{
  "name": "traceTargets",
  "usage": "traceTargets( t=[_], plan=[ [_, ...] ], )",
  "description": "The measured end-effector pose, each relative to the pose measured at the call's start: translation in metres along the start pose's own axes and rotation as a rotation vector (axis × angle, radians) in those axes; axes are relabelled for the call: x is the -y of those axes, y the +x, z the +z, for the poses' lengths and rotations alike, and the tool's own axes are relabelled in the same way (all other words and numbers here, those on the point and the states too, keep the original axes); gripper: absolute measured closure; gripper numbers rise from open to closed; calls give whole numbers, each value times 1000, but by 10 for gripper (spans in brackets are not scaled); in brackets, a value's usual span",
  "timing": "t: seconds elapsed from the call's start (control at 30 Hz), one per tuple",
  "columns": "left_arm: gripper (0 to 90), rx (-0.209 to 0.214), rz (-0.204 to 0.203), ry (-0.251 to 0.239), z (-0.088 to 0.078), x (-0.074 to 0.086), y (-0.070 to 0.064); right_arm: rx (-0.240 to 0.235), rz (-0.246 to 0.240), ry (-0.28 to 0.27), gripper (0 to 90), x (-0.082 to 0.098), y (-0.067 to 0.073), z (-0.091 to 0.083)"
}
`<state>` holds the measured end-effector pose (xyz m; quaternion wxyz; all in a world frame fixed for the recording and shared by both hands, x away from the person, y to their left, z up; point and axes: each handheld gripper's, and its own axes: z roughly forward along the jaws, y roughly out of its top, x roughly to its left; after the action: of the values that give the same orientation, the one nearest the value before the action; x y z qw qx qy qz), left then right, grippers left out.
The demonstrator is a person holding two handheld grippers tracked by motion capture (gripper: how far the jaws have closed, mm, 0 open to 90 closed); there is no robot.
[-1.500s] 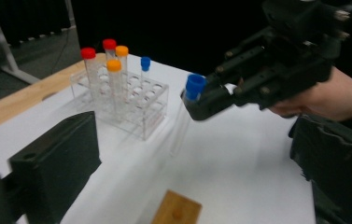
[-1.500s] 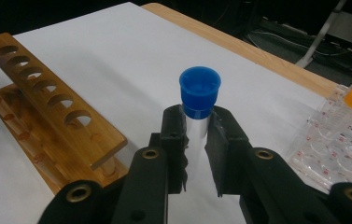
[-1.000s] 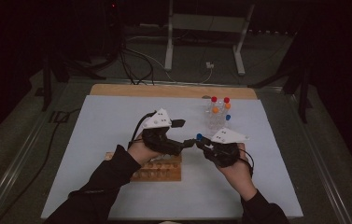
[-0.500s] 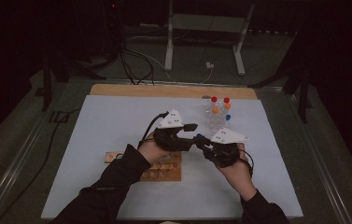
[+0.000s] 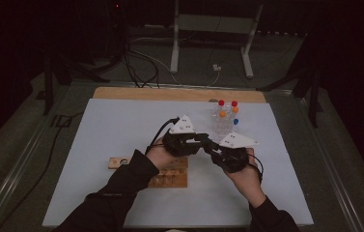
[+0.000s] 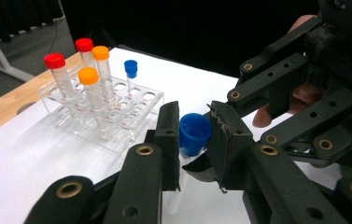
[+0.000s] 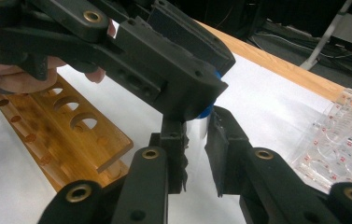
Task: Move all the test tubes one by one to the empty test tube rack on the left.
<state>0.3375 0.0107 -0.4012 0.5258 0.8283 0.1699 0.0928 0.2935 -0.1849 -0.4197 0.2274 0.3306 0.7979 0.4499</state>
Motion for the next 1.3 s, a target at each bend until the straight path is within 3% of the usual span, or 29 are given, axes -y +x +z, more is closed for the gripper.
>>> traceTargets(
  t=[0.2,0.5,0.67,0.87,0.93,1.1,1.3],
  plan=[
    [769,-23,18,-6,0,-2,0,-6,21,-7,757,0,-2,-1],
    [773,-93,19,-58,-25,-11,9,-13,49,-40,483,-1,-7,-5],
    [774,-125,21,-74,-45,-16,13,20,37,-48,239,0,-6,-3],
    [774,-149,17,-73,-65,-13,14,42,46,-69,127,0,-6,-3],
    [774,-151,15,-77,-73,-12,13,27,50,-74,50,0,-8,-4],
    [774,-152,6,-83,-89,-8,12,27,64,-87,0,1,-12,-6],
    [774,-149,20,-69,-95,-1,4,24,73,-78,0,1,-13,-6]
  ],
)
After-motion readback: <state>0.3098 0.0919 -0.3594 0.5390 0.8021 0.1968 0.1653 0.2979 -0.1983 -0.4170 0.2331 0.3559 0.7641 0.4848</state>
